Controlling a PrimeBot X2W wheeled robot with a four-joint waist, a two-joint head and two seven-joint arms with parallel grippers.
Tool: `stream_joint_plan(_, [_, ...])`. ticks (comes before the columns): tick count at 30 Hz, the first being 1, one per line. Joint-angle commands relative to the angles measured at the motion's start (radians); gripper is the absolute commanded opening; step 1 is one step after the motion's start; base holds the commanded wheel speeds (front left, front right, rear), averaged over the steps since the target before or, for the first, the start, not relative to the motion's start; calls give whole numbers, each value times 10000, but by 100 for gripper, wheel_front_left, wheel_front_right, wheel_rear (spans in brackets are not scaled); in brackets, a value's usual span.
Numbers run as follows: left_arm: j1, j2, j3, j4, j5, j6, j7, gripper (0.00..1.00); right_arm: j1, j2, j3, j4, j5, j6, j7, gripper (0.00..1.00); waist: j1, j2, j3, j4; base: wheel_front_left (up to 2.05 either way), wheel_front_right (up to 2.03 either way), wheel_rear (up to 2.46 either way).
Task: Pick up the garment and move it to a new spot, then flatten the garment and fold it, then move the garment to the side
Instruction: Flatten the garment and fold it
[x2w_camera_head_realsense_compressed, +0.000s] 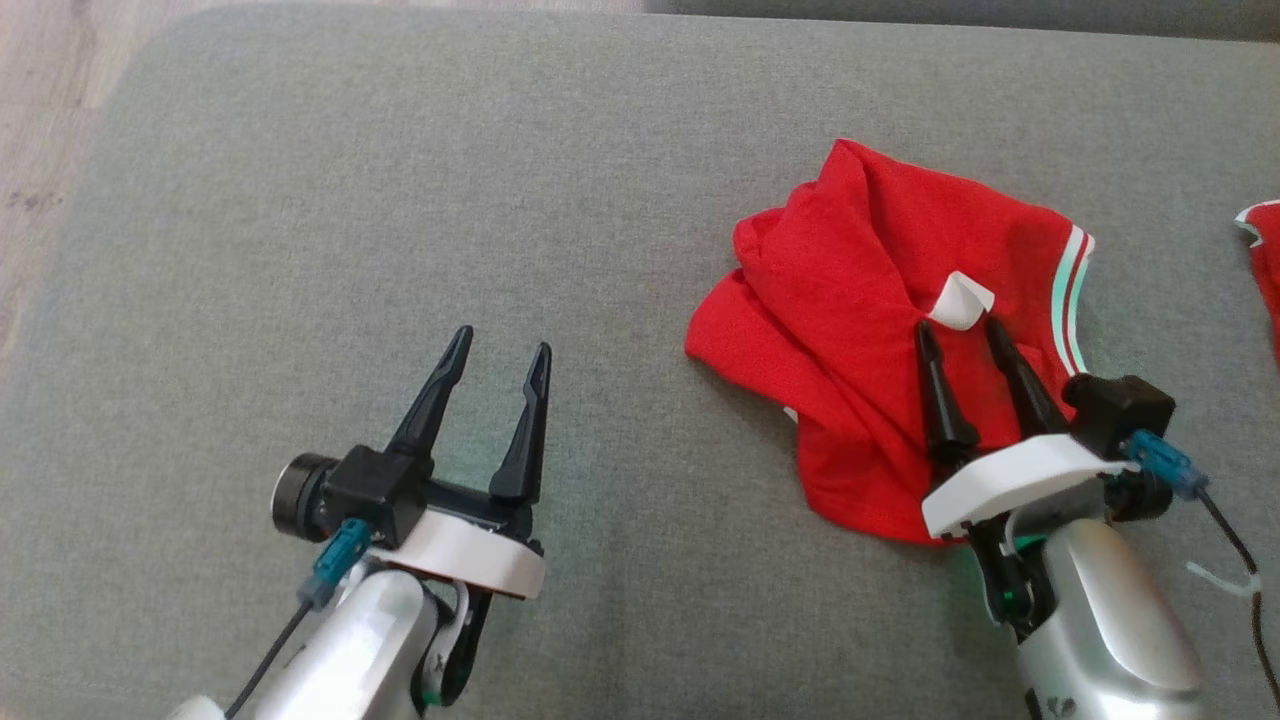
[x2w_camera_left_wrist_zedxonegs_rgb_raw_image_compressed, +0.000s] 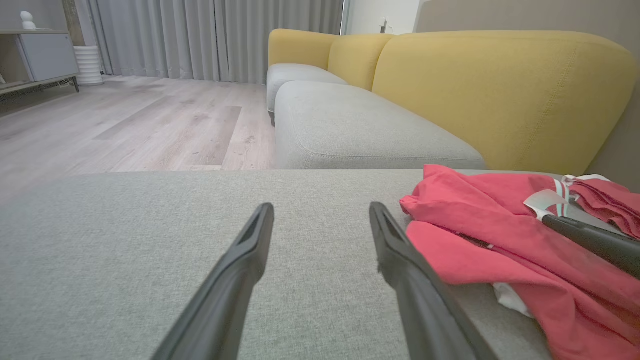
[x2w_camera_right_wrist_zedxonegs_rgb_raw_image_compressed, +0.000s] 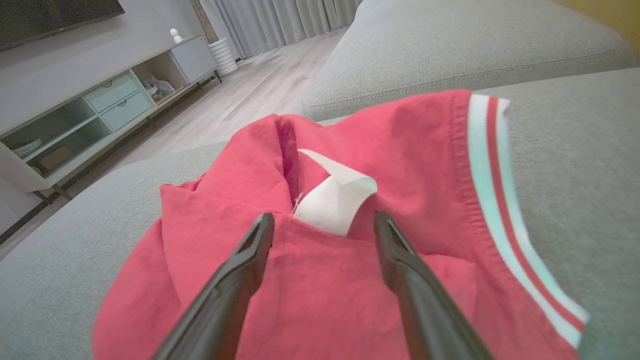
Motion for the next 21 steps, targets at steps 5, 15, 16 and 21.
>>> stream_joint_plan(5, [-312,-60,609,-125,293,-192,-81,100,-519,-90,491,17,265,-46,-60,100,-1,0,24,-15,0,0,0])
stream_joint_plan(15, [-305,-348,833,118,641,-459,-81,100,-864,-406,1330,379,874,-46,-180,16,-1,0,19,-44,0,0,0])
stream_joint_plan(16, [-306,-370,863,129,669,-478,-81,100,-881,-449,1389,388,892,-46,-234,0,-1,0,11,-41,0,0,0])
stream_joint_plan(21, [-237,-445,1032,209,770,-563,-82,100,-874,-621,1596,316,845,-46,-533,0,-1,0,-97,-66,0,0,0])
